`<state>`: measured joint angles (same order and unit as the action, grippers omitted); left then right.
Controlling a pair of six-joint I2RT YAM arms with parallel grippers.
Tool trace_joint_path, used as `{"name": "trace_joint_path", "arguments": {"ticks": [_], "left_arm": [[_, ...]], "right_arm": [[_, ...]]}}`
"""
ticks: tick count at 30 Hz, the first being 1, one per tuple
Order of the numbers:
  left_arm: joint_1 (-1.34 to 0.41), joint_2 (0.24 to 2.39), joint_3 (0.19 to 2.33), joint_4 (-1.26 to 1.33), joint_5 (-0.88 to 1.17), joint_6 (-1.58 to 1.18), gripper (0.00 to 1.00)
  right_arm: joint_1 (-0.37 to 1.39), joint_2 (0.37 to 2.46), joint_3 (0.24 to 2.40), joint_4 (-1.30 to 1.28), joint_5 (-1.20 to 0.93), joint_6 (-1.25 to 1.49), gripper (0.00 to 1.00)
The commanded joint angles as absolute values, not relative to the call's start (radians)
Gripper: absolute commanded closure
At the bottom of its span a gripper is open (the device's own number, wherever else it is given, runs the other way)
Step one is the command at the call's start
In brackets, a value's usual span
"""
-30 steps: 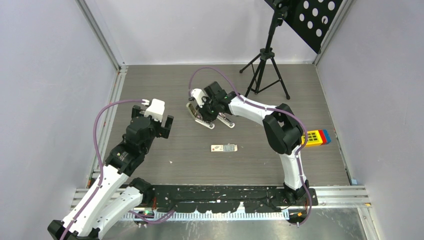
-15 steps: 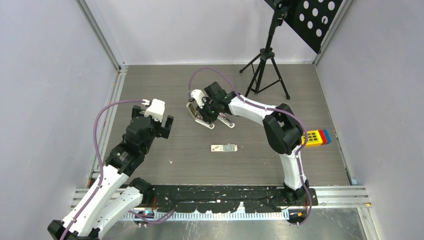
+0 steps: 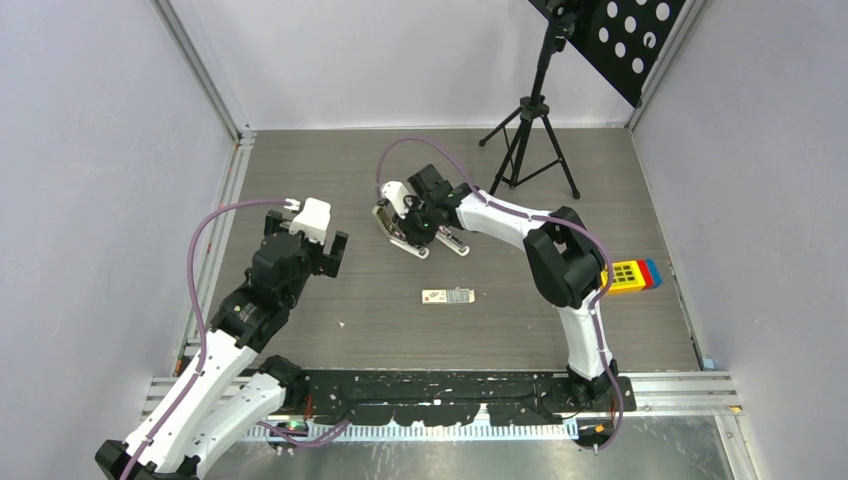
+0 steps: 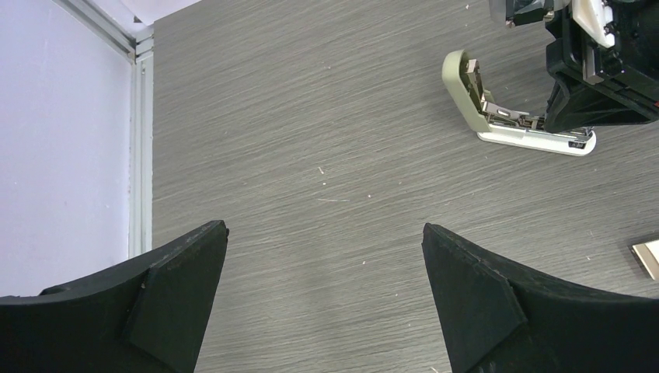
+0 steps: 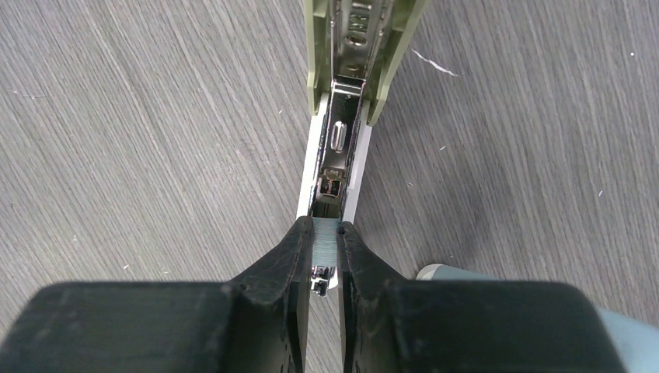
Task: Load the staples into the stapler
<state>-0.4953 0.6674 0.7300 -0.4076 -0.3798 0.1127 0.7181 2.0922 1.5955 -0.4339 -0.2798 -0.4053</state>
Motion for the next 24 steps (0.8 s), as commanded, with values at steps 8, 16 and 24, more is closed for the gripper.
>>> {"name": "trace_joint_path", "arguments": {"ticks": [8, 16, 24], "left_arm": [[-0.489, 0.661, 0.724, -0.357, -0.363, 0.12, 0.0], [-0.489, 0.659, 0.724, -0.357, -0.359, 0.12, 0.0], [-0.488, 0.658, 0.725, -0.359, -0.357, 0.12, 0.0]], "right_arm": [[0.724, 2.106, 1.638, -0.441, -0.302, -0.421, 0.83], [0.724, 2.1, 1.635, -0.454, -0.292, -0.415, 0.82], [0.724, 2.066, 1.632, -0.424, -0.285, -0.377, 0.83]]}}
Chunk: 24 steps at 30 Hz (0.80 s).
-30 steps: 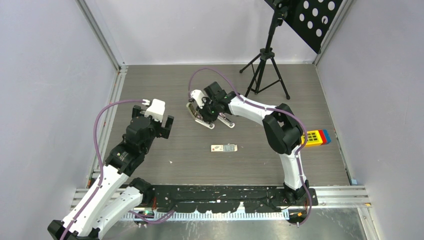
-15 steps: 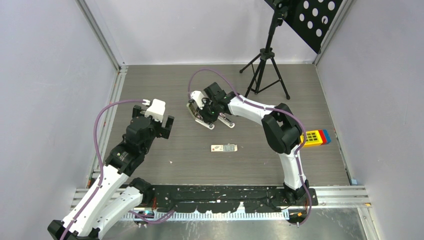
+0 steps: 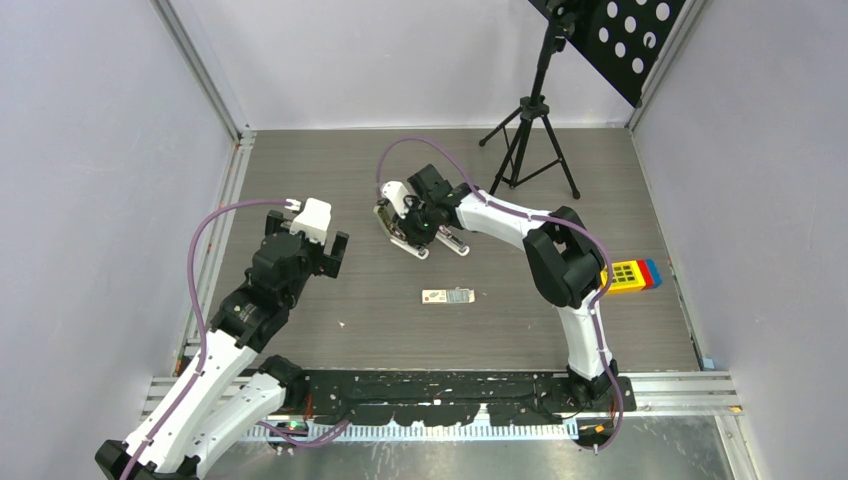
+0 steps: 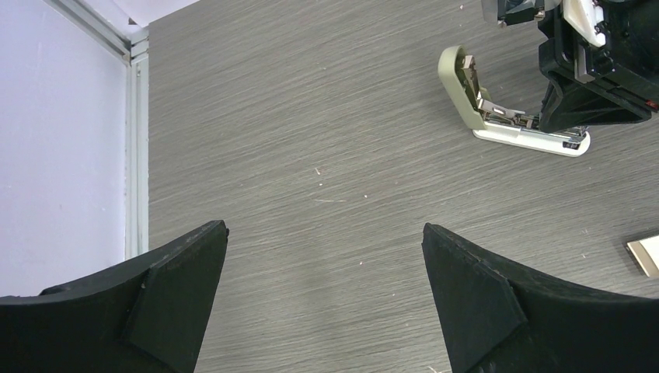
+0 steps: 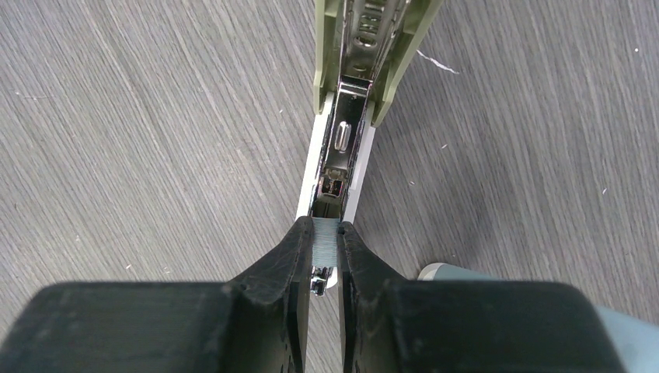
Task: Load the staples into the stapler
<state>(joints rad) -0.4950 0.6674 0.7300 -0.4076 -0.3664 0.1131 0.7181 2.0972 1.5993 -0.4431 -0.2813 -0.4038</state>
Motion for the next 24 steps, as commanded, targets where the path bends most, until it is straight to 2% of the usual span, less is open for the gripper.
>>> {"name": "trace_joint_path", "arguments": {"ticks": [1, 24], "left_arm": [[-0.488, 0.658, 0.724, -0.359, -0.357, 0.12, 0.0], [-0.488, 0.655, 0.724, -0.36, -0.351, 0.121, 0.0]], "right_arm": [[0.724, 2.062, 1.632, -0.419, -0.281, -0.374, 0.83], [0.724, 2.045, 1.623, -0.386, -0.298, -0.354, 0.82]]}}
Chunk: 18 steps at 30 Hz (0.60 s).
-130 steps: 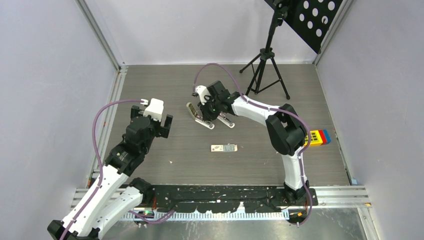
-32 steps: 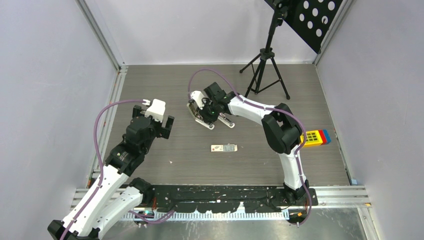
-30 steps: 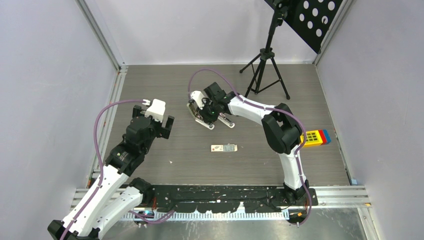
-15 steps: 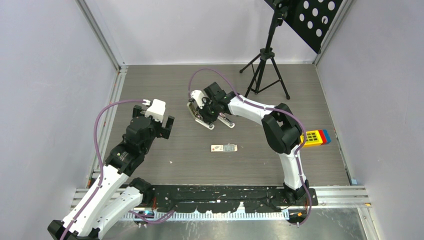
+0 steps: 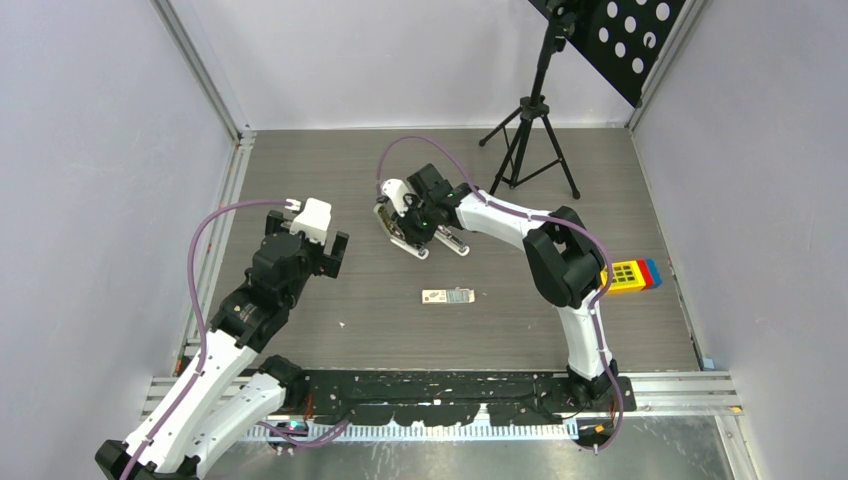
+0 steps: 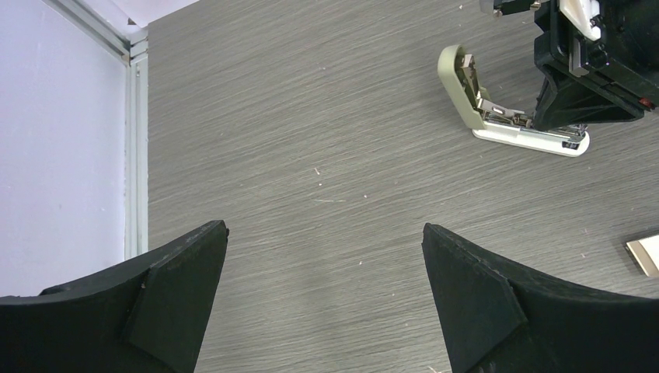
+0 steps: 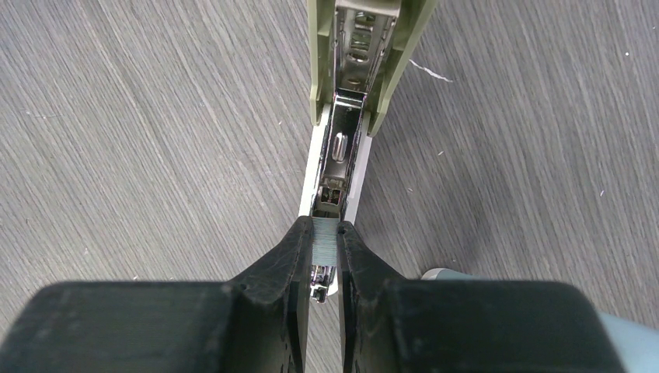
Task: Load the staples into the stapler
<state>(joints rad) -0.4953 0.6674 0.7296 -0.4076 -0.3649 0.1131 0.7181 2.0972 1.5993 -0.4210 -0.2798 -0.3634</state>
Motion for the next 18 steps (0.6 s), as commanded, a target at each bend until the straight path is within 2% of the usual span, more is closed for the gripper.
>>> {"name": "trace_joint_path", "arguments": {"ticks": [1, 18], "left_arm": [[-0.488, 0.654, 0.724, -0.36, -0.351, 0.12, 0.0], [-0.488, 0.656, 0.724, -0.36, -0.346, 0.121, 0.0]], "right_arm": [[0.724, 2.044, 1.623, -0.386, -0.299, -0.353, 0.83], [0.723, 2.049, 1.623, -0.373, -0.306, -0.346, 0.83]]}}
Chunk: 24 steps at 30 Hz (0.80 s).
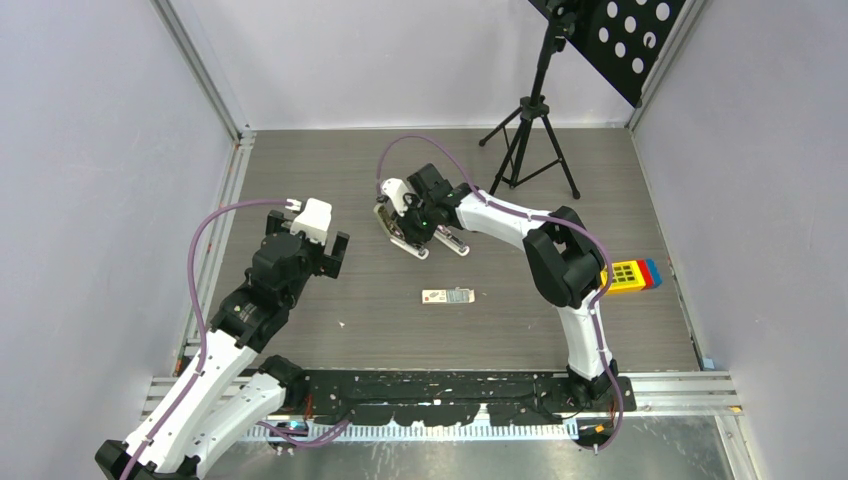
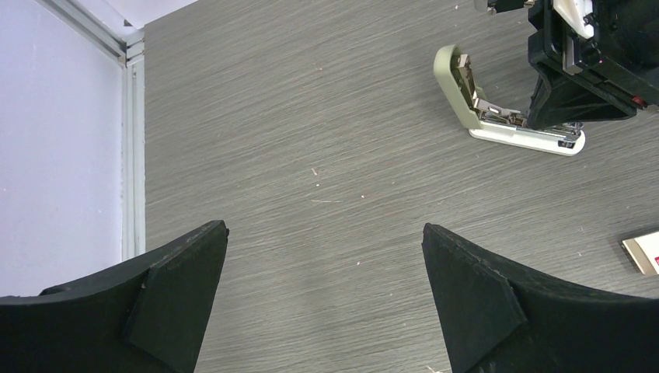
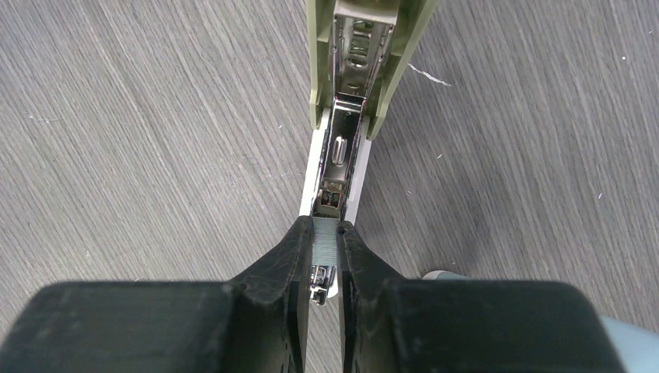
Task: Load the staples into the stapler
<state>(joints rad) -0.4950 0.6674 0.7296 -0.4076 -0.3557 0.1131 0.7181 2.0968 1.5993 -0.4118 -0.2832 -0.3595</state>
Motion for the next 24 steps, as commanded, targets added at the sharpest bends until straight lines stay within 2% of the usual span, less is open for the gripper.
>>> {"name": "trace_joint_path", "arguments": {"ticks": [1, 24], "left_arm": [[-0.488, 0.656, 0.724, -0.36, -0.347, 0.121, 0.0], [-0.488, 0.659, 0.723, -0.36, -0.341, 0.12, 0.0]], "right_arm": [[0.723, 2.048, 1.623, -0.374, -0.309, -0.343, 0.83], [0.723, 2.037, 1.617, -0.362, -0.321, -0.315, 0.83]]}}
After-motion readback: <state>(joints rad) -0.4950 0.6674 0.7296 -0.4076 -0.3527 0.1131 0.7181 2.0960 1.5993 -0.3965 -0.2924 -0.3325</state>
